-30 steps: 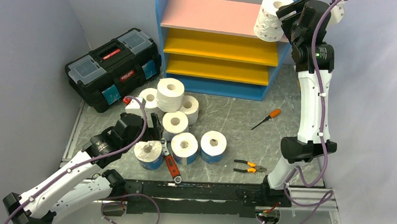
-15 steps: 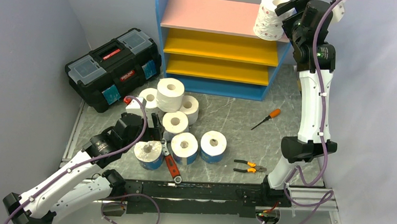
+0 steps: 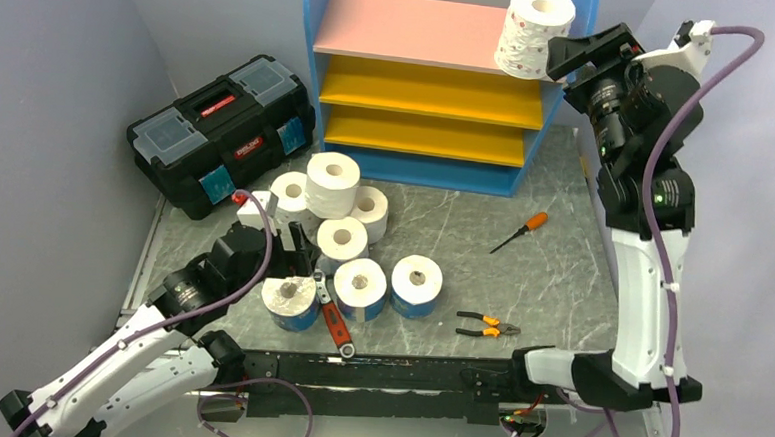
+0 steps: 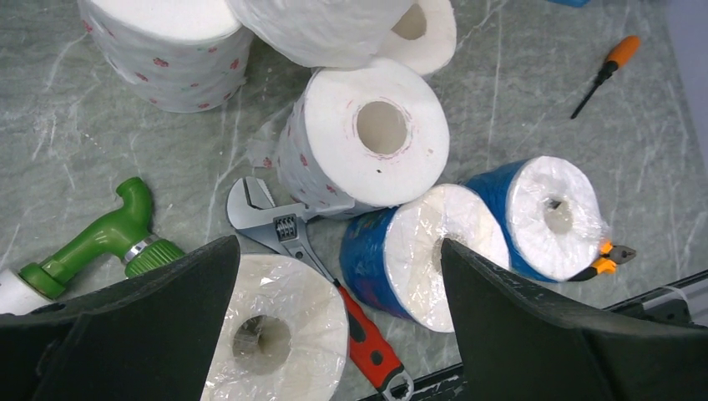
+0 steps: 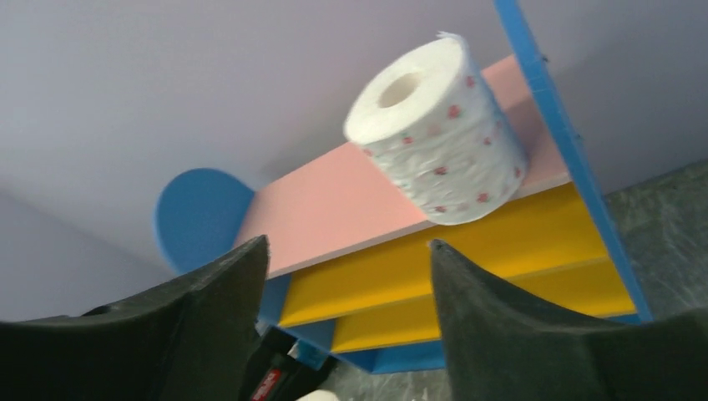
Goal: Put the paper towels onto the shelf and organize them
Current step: Place the paper towel on the shelf.
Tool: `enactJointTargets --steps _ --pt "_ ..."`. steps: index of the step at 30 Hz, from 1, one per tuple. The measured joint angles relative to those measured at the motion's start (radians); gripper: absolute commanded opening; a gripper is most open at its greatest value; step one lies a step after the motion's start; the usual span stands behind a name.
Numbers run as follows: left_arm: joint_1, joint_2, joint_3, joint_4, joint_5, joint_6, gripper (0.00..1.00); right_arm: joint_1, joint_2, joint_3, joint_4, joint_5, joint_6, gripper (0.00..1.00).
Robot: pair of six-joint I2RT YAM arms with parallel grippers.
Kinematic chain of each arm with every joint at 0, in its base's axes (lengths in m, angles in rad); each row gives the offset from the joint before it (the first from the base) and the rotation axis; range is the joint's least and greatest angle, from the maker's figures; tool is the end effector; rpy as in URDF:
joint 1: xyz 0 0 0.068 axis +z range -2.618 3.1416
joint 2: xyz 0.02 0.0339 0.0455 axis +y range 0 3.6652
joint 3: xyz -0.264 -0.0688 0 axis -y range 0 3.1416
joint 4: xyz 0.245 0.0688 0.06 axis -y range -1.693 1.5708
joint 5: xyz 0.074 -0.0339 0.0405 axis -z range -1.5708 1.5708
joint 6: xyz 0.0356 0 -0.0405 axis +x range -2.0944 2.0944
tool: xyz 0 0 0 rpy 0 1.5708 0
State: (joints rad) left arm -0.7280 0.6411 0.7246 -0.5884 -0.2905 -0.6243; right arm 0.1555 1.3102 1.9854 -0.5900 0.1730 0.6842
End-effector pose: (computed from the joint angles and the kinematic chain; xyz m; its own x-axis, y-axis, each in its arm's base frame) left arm 0.1129 -0.0870 0.2993 -0.5562 -0.2544 -0.7911 0.1543 0.9038 -0.3992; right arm 0.2128 0.0271 0.5778 0.0758 0.6421 -0.7629 -0.0401 0.7664 0.6411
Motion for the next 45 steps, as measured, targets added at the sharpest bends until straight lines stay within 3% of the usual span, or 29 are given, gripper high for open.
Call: enactJointTargets --steps 9,22,45 --pt "0.0 -0.05 -0.015 -0.003 0.016 -0.021 0.97 0.072 -0.061 -0.166 0.06 -0.026 -0.1 0.01" --pt "0.0 -0.088 -0.051 -0.023 -0.005 -0.023 0.98 0.076 0.113 -0.231 0.188 -0.026 -0.203 0.0" --pt "0.0 -0.093 -0.051 -0.043 -0.072 -0.023 0.98 0.005 0.233 -0.188 0.301 0.005 -0.221 0.0"
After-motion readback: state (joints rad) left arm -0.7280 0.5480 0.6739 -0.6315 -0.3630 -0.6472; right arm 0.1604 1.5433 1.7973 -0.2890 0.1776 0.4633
